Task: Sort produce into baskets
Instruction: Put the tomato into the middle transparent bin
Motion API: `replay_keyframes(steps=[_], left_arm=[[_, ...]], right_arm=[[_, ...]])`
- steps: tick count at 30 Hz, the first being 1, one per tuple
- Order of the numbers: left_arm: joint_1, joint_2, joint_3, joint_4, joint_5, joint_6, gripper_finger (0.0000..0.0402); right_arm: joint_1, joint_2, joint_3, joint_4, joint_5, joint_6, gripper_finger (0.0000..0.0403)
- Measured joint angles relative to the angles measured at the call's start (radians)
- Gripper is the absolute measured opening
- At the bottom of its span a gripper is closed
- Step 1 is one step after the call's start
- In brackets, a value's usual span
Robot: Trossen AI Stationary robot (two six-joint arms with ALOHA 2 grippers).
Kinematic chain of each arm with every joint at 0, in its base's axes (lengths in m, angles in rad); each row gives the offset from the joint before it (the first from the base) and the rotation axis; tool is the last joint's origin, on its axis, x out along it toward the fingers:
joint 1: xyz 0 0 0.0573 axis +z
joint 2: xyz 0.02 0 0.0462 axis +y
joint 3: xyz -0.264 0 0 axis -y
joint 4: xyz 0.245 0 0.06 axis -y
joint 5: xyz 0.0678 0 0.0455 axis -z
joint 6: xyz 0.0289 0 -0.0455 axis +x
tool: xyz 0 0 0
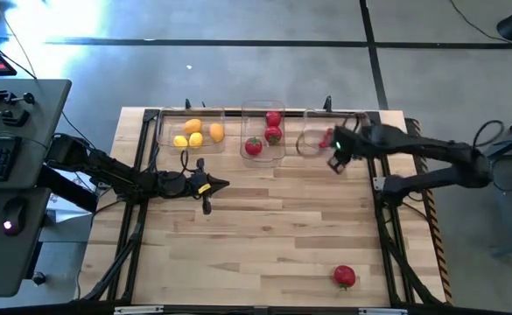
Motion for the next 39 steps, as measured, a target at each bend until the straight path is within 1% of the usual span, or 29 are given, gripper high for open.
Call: replay_keyframes(steps=[3,6,8,12,14,16,19,21,23,25,28,29,30,34,39], left_arm=[[0.000,0.000,0.000,0.000,0.000,0.000,0.0000],[0.000,0.000,0.000,0.000,0.000,0.000,0.0000],[0.000,0.000,0.000,-0.001,0.000,0.000,0.0000],[0.000,0.000,0.000,-0.003,0.000,-0.001,0.0000],[0.000,0.000,0.000,-0.009,0.000,-0.001,0.0000],[0.000,0.000,0.000,-0.010,0.001,-0.001,0.0000],[0.000,0.000,0.000,-0.014,0.001,-0.001,0.0000],[0.000,0.000,0.000,-0.017,0.001,-0.002,0.0000],[0.000,0.000,0.000,-0.023,0.001,-0.004,0.0000],[0.000,0.000,0.000,-0.025,0.001,-0.004,0.0000],[0.000,0.000,0.000,-0.025,0.001,-0.004,0.0000],[0.000,0.000,0.000,-0.024,0.001,-0.004,0.0000],[0.000,0.000,0.000,-0.024,0.000,-0.005,0.0000],[0.000,0.000,0.000,-0.024,0.001,-0.009,0.0000],[0.000,0.000,0.000,-0.024,0.001,-0.009,0.0000]], right_arm=[[0.177,-0.050,0.000,-0.026,-0.102,0.063,0.0165],[0.357,-0.059,0.001,-0.049,-0.207,0.174,0.0165],[0.479,-0.044,0.000,-0.053,-0.246,0.261,0.0165],[0.700,0.015,0.001,-0.016,-0.286,0.432,0.0165],[0.790,0.050,0.000,0.028,-0.317,0.505,0.0165],[0.864,0.086,0.000,0.083,-0.371,0.574,0.0165],[0.957,0.134,0.000,0.176,-0.498,0.665,0.0164],[1.014,0.169,0.000,0.239,-0.558,0.710,0.0157],[1.059,0.205,0.001,0.282,-0.598,0.740,0.0137],[1.088,0.241,0.001,0.286,-0.634,0.768,0.0105],[1.119,0.283,0.001,0.293,-0.677,0.780,0.0036],[1.123,0.292,0.001,0.307,-0.695,0.784,0.0019],[1.128,0.298,0.001,0.328,-0.707,0.798,0.0010],[1.148,0.330,0.001,0.392,-0.759,0.873,0.0017],[1.173,0.394,0.001,0.484,-0.819,0.856,0.0003]])
